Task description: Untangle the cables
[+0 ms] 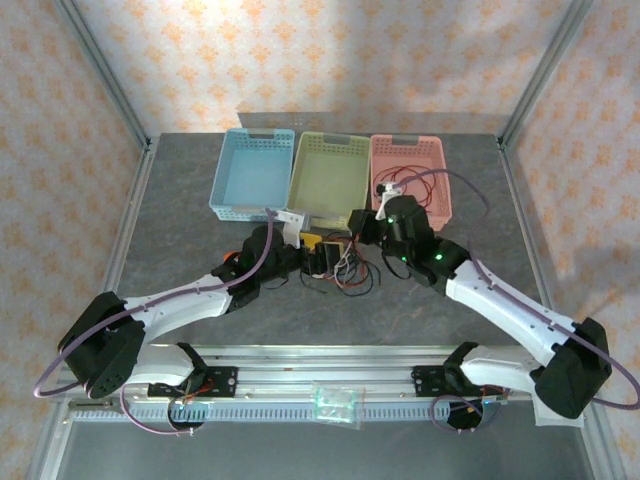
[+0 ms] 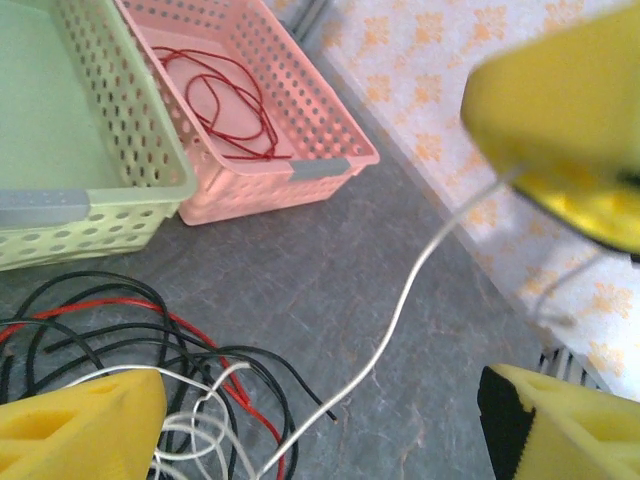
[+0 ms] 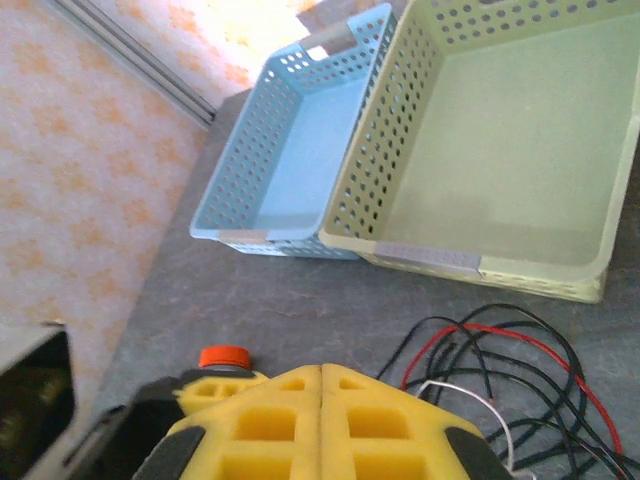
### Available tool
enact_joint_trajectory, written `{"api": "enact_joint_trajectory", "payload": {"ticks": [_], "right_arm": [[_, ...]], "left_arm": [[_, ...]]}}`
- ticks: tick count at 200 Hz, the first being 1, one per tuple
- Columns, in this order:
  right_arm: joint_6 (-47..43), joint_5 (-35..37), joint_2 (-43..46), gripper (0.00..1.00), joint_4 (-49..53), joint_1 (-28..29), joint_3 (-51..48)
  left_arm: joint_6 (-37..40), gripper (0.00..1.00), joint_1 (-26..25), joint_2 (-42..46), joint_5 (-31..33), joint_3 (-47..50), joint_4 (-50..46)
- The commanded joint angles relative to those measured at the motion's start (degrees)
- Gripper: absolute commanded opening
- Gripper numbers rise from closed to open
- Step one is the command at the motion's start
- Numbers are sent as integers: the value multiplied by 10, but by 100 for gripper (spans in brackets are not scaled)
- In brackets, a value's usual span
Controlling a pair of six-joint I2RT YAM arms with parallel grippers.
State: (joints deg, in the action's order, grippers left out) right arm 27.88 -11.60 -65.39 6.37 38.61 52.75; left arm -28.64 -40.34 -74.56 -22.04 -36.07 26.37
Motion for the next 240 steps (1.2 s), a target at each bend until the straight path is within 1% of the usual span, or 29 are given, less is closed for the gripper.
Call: {"api": "enact_joint_trajectory", "payload": {"ticks": [1, 19, 36, 59, 92, 113, 149, 170, 191, 215, 223, 240], "right_arm": [[14, -71, 2, 0, -13, -13, 32], [11, -84, -1, 0, -3, -14, 40], [10, -87, 0, 0, 4, -15, 42], [15, -94, 0, 0, 1, -15, 40], [25, -98, 3, 0, -8, -16, 39], [21, -90, 3, 0, 1, -16, 43], [1, -45, -7, 0, 33, -16, 51], [-12, -25, -15, 0, 53, -16, 62], [-20, -10, -13, 0, 56, -15, 61], [-30, 8, -10, 0, 67, -15, 61], [-32, 15, -8, 0, 72, -15, 63], [-43, 35, 6, 0, 75, -15, 62]], "left_arm": [[20, 83, 4, -18, -59, -22, 14], [28, 83, 4, -28, -64, -35, 5], [36, 83, 5, -35, -57, -46, -1], [37, 82, 5, -50, -61, -59, 7], [24, 74, 5, -72, -76, -60, 34], [14, 65, 5, -79, -87, -55, 50], [14, 43, 5, -83, -94, -58, 49], [18, 33, 5, -83, -92, -65, 38], [21, 17, 5, -82, -92, -72, 29], [21, 3, 5, -80, -86, -80, 22], [20, 0, 5, -79, -82, -83, 18], [18, 0, 5, -74, -70, -89, 9]]}}
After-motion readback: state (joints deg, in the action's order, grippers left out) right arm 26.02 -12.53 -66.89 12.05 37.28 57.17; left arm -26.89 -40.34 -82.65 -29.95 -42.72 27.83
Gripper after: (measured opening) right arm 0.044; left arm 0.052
